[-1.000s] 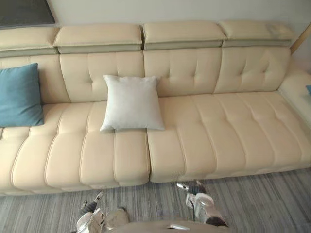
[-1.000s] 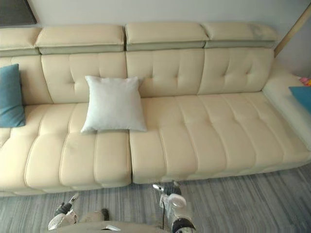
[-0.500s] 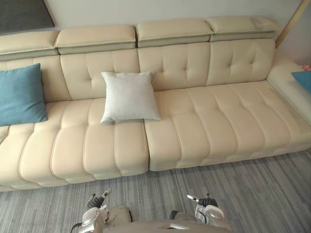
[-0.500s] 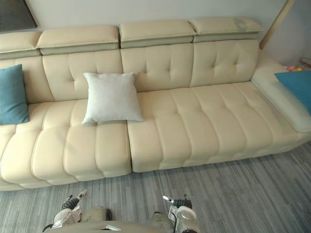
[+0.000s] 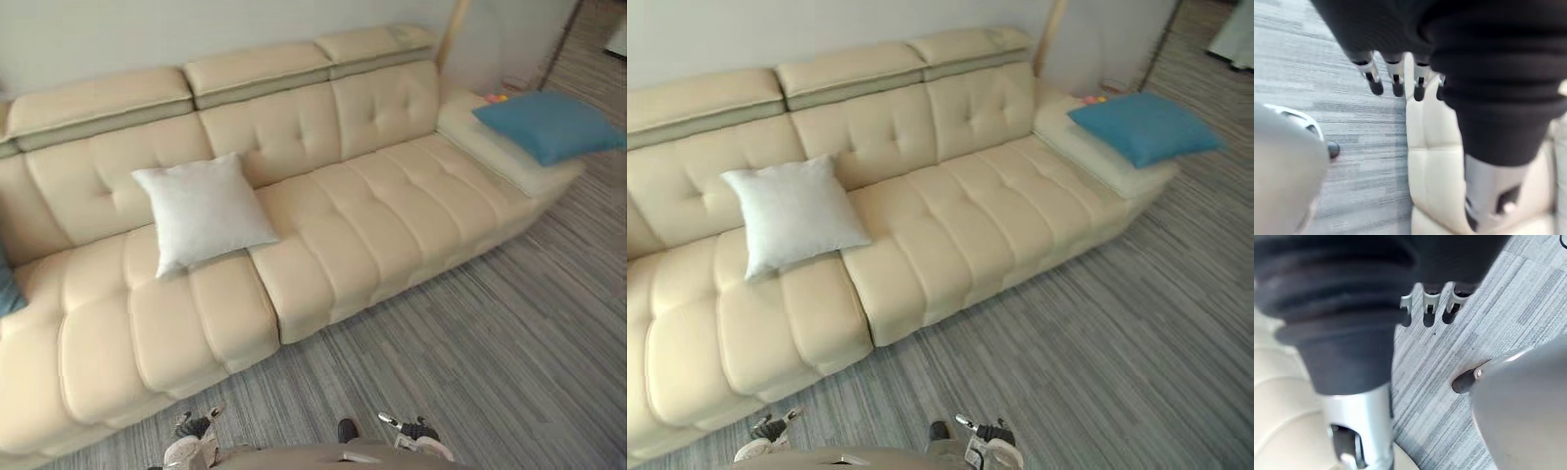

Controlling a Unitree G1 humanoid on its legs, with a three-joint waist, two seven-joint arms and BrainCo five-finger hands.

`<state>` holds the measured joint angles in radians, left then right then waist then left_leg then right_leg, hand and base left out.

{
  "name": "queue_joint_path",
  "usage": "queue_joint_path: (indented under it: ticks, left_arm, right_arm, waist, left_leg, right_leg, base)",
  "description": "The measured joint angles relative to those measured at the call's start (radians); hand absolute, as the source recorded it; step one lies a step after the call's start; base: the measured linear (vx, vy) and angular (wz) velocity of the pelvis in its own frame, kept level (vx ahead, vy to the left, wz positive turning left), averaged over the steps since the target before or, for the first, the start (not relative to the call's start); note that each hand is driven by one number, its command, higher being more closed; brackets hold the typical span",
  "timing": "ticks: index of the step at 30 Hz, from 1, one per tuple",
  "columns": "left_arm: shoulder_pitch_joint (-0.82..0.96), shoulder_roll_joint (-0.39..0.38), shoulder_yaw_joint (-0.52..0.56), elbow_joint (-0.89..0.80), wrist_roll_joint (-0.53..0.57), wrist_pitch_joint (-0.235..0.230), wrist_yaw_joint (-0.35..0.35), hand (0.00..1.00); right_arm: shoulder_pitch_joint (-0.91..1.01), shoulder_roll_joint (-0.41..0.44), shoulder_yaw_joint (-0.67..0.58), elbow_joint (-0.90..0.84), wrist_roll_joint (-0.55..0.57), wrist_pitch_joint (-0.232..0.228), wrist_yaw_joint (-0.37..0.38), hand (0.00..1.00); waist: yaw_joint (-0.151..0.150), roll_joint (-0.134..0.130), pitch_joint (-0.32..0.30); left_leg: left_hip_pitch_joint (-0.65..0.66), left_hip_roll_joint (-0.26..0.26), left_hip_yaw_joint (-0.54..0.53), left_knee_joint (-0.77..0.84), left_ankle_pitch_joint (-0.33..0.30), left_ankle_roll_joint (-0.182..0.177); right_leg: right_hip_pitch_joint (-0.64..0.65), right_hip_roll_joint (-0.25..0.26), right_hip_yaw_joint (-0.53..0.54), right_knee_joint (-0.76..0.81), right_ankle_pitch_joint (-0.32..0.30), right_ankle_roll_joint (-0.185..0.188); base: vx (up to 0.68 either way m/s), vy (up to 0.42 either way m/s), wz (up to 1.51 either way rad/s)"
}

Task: Pick up cushions and gather them together orderly.

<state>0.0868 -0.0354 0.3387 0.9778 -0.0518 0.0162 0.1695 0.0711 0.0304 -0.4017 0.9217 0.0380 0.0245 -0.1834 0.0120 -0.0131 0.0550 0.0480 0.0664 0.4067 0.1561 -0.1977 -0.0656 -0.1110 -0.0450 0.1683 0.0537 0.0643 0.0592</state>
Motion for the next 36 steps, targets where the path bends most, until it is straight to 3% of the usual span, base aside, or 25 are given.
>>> queue_joint_path:
  ticks: [2,3,4,5,6,9,11,14,16,17,18,19,22,24,26,28,30,32,33,34,35,36]
  left_arm:
    - [-0.005,0.0,-0.008,0.006,0.016,0.0,0.0,0.0]
    - [-0.015,0.001,-0.008,0.014,0.017,0.0,-0.001,0.0]
    - [-0.016,0.003,-0.008,0.015,0.017,0.0,-0.001,0.0]
    - [-0.024,-0.003,-0.019,0.018,0.018,0.001,-0.001,0.0]
    - [-0.025,-0.004,-0.052,0.017,0.018,0.0,-0.002,0.0]
    - [-0.02,0.006,-0.081,0.019,0.018,0.0,-0.002,0.0]
    - [-0.019,0.009,-0.097,0.019,0.018,0.0,-0.003,0.0]
    - [-0.019,0.009,-0.123,0.027,0.02,0.002,-0.004,0.0]
    - [-0.019,0.013,-0.123,0.026,0.032,0.003,-0.003,0.0]
    - [-0.018,0.014,-0.118,0.019,0.036,0.003,-0.004,0.0]
    - [-0.019,0.01,-0.105,0.011,0.036,-0.003,-0.004,0.0]
    - [-0.018,0.003,-0.105,-0.007,0.035,-0.007,-0.002,0.0]
    - [-0.015,-0.002,-0.107,-0.029,0.034,-0.018,-0.001,0.0]
    - [-0.015,-0.005,-0.104,-0.05,0.033,-0.019,-0.001,0.0]
    - [-0.015,-0.013,-0.1,-0.066,0.034,-0.019,0.0,0.0]
    - [-0.016,-0.02,-0.086,-0.071,0.033,-0.019,0.0,0.0]
    - [-0.018,-0.023,-0.066,-0.073,0.032,-0.019,0.0,0.0]
    - [-0.016,-0.02,-0.044,-0.077,0.031,-0.019,0.001,0.0]
    - [-0.015,-0.02,-0.039,-0.079,0.03,-0.019,0.005,0.0]
    - [-0.014,-0.007,-0.038,-0.074,0.029,-0.018,0.01,0.0]
    - [-0.014,0.002,-0.043,-0.072,0.026,-0.017,0.015,0.0]
    - [-0.013,0.016,-0.058,-0.061,0.022,-0.015,0.023,0.0]
  right_arm:
    - [-0.021,-0.003,0.015,0.0,0.0,-0.001,0.001,0.0]
    - [-0.033,0.003,0.023,0.001,-0.001,-0.002,0.001,0.0]
    - [-0.038,0.005,0.025,0.001,-0.002,-0.002,0.001,0.0]
    - [-0.045,-0.002,0.017,-0.004,-0.004,-0.003,0.002,0.0]
    - [-0.045,-0.014,0.004,-0.001,-0.006,-0.007,0.001,0.0]
    - [-0.044,-0.032,0.005,0.013,-0.007,-0.008,0.002,0.0]
    - [-0.044,-0.046,0.004,0.044,-0.007,-0.007,0.001,0.0]
    - [-0.051,-0.068,-0.005,0.067,-0.005,-0.006,0.001,0.0]
    - [-0.055,-0.07,-0.006,0.075,-0.006,-0.006,0.001,0.0]
    - [-0.051,-0.067,0.0,0.074,-0.005,-0.006,0.0,0.0]
    - [-0.056,-0.065,0.017,0.068,-0.005,-0.008,-0.001,0.0]
    - [-0.072,-0.076,0.034,0.072,-0.006,-0.007,-0.001,0.0]
    - [-0.082,-0.077,0.036,0.079,-0.006,-0.004,-0.002,0.0]
    - [-0.077,-0.072,0.038,0.07,-0.007,0.0,-0.003,0.0]
    - [-0.067,-0.069,0.038,0.044,-0.006,0.001,-0.005,0.0]
    - [-0.067,-0.068,0.038,0.026,-0.006,0.0,-0.01,0.0]
    - [-0.072,-0.063,0.038,0.025,-0.006,0.0,-0.013,0.0]
    - [-0.067,-0.052,0.037,0.025,-0.006,0.001,-0.014,0.0]
    - [-0.059,-0.04,0.037,0.025,-0.007,0.001,-0.014,0.0]
    - [-0.044,-0.014,0.037,0.024,-0.007,0.001,-0.014,0.0]
    - [-0.041,-0.007,0.036,0.009,-0.007,0.001,-0.013,0.0]
    - [-0.036,-0.004,0.038,-0.003,-0.007,0.0,-0.012,0.0]
  waist:
    - [0.01,0.004,0.003]
    - [0.016,0.01,0.014]
    - [0.017,0.017,0.02]
    - [0.008,0.024,0.027]
    - [0.002,0.05,0.042]
    - [-0.006,0.054,0.043]
    - [-0.008,0.046,0.038]
    - [-0.004,0.071,0.05]
    - [-0.007,0.067,0.055]
    - [-0.003,0.069,0.06]
    - [0.013,0.07,0.083]
    - [0.023,0.084,0.085]
    - [0.048,0.083,0.087]
    - [0.053,0.083,0.089]
    - [0.068,0.081,0.093]
    - [0.082,0.083,0.091]
    - [0.096,0.078,0.085]
    - [0.098,0.058,0.066]
    - [0.102,0.046,0.064]
    - [0.103,0.006,0.053]
    - [0.102,-0.006,0.052]
    - [0.094,-0.013,0.055]
  left_leg:
    - [0.01,0.019,0.045,0.0,-0.006,0.008]
    - [0.025,0.036,0.089,0.0,-0.01,0.012]
    - [0.032,0.042,0.129,0.001,-0.012,0.012]
    - [0.052,0.055,0.175,0.0,-0.009,0.009]
    - [0.081,0.066,0.227,-0.005,-0.008,0.006]
    - [0.118,0.073,0.276,-0.009,-0.007,-0.024]
    - [0.123,0.078,0.257,-0.027,0.007,-0.038]
    - [0.122,0.098,0.226,-0.016,0.024,-0.05]
    - [0.081,0.15,0.212,0.153,0.016,-0.055]
    - [0.032,0.209,0.171,0.353,0.028,-0.027]
    - [-0.051,0.245,0.053,0.575,0.032,0.027]
    - [-0.131,0.196,-0.065,0.654,-0.039,0.006]
    - [-0.227,0.111,-0.123,0.519,-0.081,0.016]
    - [-0.277,0.098,-0.133,0.379,-0.076,0.017]
    - [-0.315,0.084,-0.143,0.238,-0.03,0.015]
    - [-0.335,0.072,-0.175,0.103,0.015,-0.001]
    - [-0.341,0.064,-0.194,0.097,0.071,0.019]
    - [-0.341,0.026,-0.2,0.133,0.074,0.045]
    - [-0.326,0.017,-0.178,0.145,0.075,0.058]
    - [-0.283,-0.027,-0.145,0.138,0.058,0.091]
    - [-0.257,-0.044,-0.132,0.137,0.038,0.099]
    - [-0.21,-0.064,-0.124,0.137,0.019,0.103]
  right_leg:
    - [-0.03,0.035,-0.002,-0.014,0.05,-0.033]
    - [-0.032,0.051,-0.068,-0.042,0.074,-0.07]
    - [-0.032,0.039,-0.131,-0.052,0.037,-0.114]
    - [-0.034,0.018,-0.274,-0.024,0.004,-0.126]
    - [-0.039,-0.027,-0.438,0.022,-0.026,-0.126]
    - [-0.034,-0.08,-0.668,0.068,-0.024,-0.119]
    - [-0.041,-0.057,-0.651,0.059,-0.017,-0.1]
    - [-0.072,-0.001,-0.584,0.04,-0.017,-0.101]
    - [-0.066,0.011,-0.555,0.048,-0.037,-0.102]
    - [-0.041,0.02,-0.529,0.052,-0.051,-0.112]
    - [-0.01,0.041,-0.468,0.074,-0.077,-0.133]
    - [0.002,0.052,-0.409,0.077,-0.087,-0.136]
    - [0.022,0.054,-0.326,0.05,-0.087,-0.135]
    - [0.046,0.055,-0.299,0.026,-0.091,-0.13]
    - [0.072,0.056,-0.261,0.003,-0.094,-0.125]
    - [0.078,0.059,-0.229,-0.012,-0.105,-0.107]
    - [0.078,0.061,-0.176,-0.014,-0.119,-0.086]
    - [0.078,0.03,-0.13,0.005,-0.151,-0.038]
    - [0.058,0.01,-0.123,0.088,-0.194,0.001]
    - [-0.008,-0.037,-0.112,0.316,-0.286,0.079]
    - [-0.048,-0.055,-0.103,0.45,-0.308,0.104]
    - [-0.107,-0.065,-0.087,0.667,-0.298,0.154]
  base:
    - [0.01,-0.054,-1.56]
    - [0.01,-0.077,-1.37]
    - [0.01,-0.104,-1.43]
    - [0.0,-0.077,-1.23]
    - [0.01,-0.057,-1.07]
    - [0.06,-0.07,-0.86]
    - [0.08,-0.136,-0.69]
    - [0.08,-0.156,-0.85]
    - [0.11,-0.117,-0.7]
    - [0.2,-0.086,-0.91]
    - [0.24,-0.014,-1.31]
    - [0.19,0.019,-1.42]
    - [0.14,0.066,-1.01]
    - [0.19,0.102,-0.86]
    - [0.19,0.129,-0.62]
    - [0.27,0.228,-0.68]
    - [0.28,0.241,-0.79]
    - [0.34,0.309,-0.61]
    - [0.34,0.292,-0.44]
    - [0.34,0.275,-0.42]
    - [0.35,0.221,-0.28]
    - [0.29,0.155,-0.07]
